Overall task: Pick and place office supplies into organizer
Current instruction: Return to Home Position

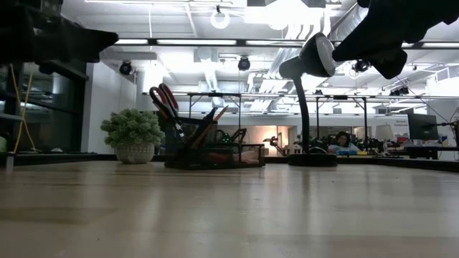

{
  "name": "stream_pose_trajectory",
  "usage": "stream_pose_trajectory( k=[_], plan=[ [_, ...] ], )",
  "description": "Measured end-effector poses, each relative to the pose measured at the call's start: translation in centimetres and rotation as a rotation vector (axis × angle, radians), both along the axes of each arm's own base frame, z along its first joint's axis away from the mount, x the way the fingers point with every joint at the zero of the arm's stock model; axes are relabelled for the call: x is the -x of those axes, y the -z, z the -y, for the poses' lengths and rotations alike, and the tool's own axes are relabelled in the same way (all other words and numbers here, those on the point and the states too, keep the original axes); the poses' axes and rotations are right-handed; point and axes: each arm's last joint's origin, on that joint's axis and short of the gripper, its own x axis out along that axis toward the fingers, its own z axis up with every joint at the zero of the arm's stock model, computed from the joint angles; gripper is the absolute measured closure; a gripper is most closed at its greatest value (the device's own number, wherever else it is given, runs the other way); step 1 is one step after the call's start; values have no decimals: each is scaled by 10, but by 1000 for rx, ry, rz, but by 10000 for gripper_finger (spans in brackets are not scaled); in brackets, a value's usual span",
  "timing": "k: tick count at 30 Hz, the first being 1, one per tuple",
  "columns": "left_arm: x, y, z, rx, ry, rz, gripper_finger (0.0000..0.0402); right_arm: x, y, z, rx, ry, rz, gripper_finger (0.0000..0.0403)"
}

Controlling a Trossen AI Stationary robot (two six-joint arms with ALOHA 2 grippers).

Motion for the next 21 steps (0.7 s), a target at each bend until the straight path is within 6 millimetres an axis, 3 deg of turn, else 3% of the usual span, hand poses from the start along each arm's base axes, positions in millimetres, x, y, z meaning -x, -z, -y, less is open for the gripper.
stream_pose_trajectory(
  k=[21],
  plan=[
    [6, 13, 2, 24, 58, -112, 402, 1, 2, 0, 7, 1, -18, 389]
  ],
)
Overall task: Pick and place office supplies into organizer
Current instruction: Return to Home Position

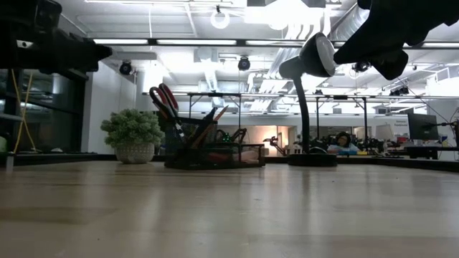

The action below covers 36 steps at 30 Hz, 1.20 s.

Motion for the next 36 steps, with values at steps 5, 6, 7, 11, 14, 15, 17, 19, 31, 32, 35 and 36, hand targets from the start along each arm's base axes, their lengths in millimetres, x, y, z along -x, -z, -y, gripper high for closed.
stream_pose_trajectory(
  k=[5, 6, 7, 11, 14, 15, 17, 19, 31, 32, 35, 36],
  plan=[
    [0, 0, 0, 9, 1, -2, 401, 0, 0, 0, 2, 1, -1, 389],
    [0, 0, 0, 9, 2, -3, 401, 0, 0, 0, 2, 2, 0, 389],
    [0, 0, 0, 9, 6, -3, 401, 0, 0, 0, 4, 5, 1, 389],
    [0, 0, 0, 9, 11, -3, 401, 0, 0, 0, 4, 10, 1, 389],
    [0, 0, 0, 9, 10, -3, 401, 1, 2, 1, 14, 18, -16, 389],
    [0, 0, 0, 10, 10, -3, 401, 2, 2, 2, 15, 26, -23, 389],
    [0, 0, 0, 12, 10, -3, 401, 5, 3, 4, 27, 39, -43, 389],
    [0, 0, 0, 12, 10, -3, 401, 9, 2, 6, 49, 53, -51, 389],
    [0, 0, 0, 12, 0, -3, 401, 29, 32, 42, -71, 42, 176, 401],
    [0, 0, 0, 2, 0, -4, 401, 31, 36, 45, -71, 36, 194, 401],
    [0, 0, 0, -19, -1, -7, 401, 35, 47, 52, -44, 20, 239, 402],
    [0, 0, 0, -19, -1, -7, 401, 36, 49, 54, -33, 12, 258, 402]
  ],
)
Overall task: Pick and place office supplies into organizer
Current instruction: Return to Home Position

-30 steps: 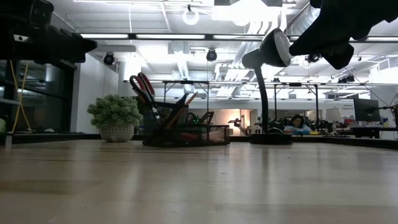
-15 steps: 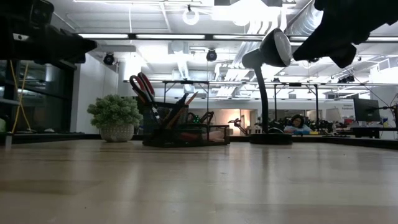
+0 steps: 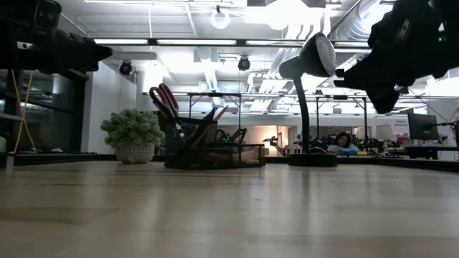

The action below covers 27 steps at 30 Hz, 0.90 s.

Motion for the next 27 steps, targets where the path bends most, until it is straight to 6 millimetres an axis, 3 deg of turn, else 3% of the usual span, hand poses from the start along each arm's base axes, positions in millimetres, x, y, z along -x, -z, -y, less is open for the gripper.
stream_pose_trajectory(
  k=[9, 20, 27],
  plan=[
    [0, 0, 0, -1, 0, 0, 401, 13, 18, 25, 27, -20, 140, 402],
    [0, 0, 0, -3, 0, 0, 401, 15, 10, 37, 206, -97, 169, 402],
    [0, 0, 0, -3, 0, 0, 401, 25, 5, 51, 206, -104, 164, 403]
  ],
)
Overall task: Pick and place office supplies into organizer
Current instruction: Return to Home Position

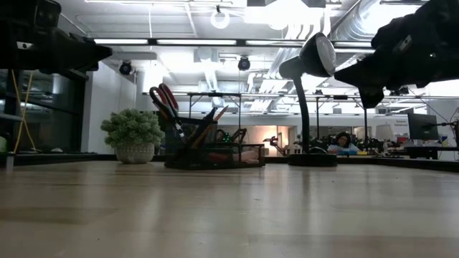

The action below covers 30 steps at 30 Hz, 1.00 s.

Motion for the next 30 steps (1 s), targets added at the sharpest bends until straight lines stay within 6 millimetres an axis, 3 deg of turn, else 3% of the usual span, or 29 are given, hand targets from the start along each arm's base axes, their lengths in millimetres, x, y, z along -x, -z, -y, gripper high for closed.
stream_pose_trajectory(
  k=[19, 30],
  plan=[
    [0, 0, 0, 1, 0, 0, 401, 35, -10, -8, -9, 1, 75, 403],
    [0, 0, 0, 1, 0, 0, 401, 44, -14, -8, 41, -23, 92, 403]
  ],
)
